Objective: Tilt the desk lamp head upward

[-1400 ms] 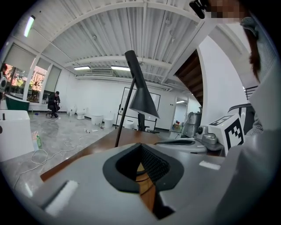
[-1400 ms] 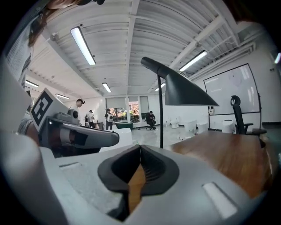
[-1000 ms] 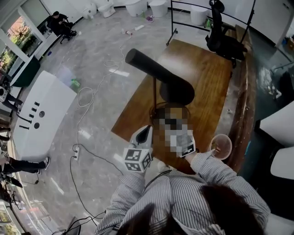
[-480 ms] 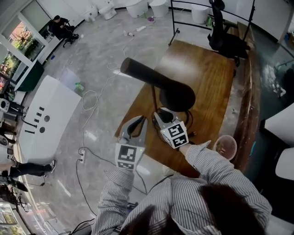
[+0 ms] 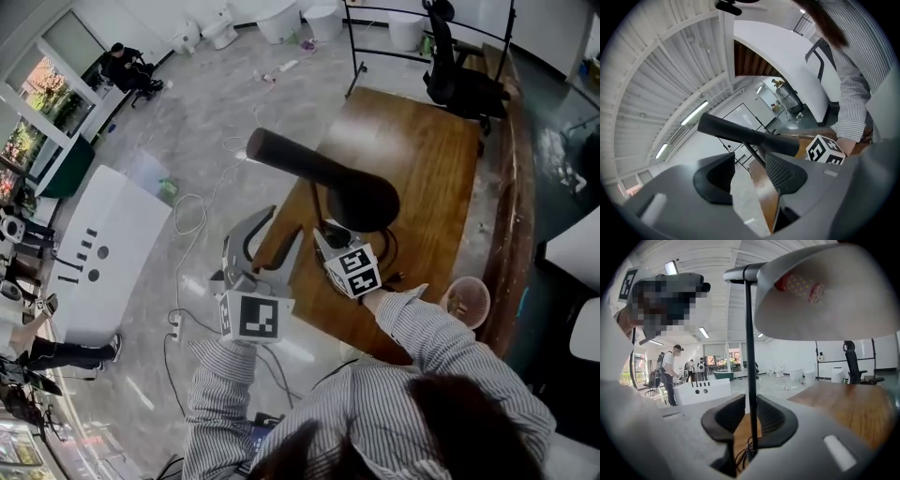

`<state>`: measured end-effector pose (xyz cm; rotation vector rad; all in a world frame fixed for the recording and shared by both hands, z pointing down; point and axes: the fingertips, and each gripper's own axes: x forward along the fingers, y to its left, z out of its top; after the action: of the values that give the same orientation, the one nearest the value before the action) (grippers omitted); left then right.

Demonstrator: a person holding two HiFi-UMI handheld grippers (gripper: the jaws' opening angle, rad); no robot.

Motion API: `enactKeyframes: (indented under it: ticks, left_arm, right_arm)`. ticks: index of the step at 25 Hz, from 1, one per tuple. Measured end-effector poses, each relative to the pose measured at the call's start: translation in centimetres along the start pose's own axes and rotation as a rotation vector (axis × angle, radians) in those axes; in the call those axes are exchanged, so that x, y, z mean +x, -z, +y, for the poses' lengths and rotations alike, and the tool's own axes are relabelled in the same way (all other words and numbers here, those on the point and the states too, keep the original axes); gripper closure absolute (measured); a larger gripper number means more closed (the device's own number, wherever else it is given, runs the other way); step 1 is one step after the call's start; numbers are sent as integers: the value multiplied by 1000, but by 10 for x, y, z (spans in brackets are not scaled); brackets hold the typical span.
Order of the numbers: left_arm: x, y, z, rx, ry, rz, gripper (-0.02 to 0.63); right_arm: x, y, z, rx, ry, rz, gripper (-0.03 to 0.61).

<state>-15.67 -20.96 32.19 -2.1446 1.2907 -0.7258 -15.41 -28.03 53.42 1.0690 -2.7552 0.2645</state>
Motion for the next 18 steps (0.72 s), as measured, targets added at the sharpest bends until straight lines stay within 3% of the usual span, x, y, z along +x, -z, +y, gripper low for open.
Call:
enactKeyframes:
  ticks: [13,18]
  left_arm:
    - [7,-50,60,612,-92,70,301]
    - [23,-60,71,789,-111,120,274]
  right_arm:
    - [0,0,-1,19,0,8,515]
    - [1,-2,0,29,-6,8,515]
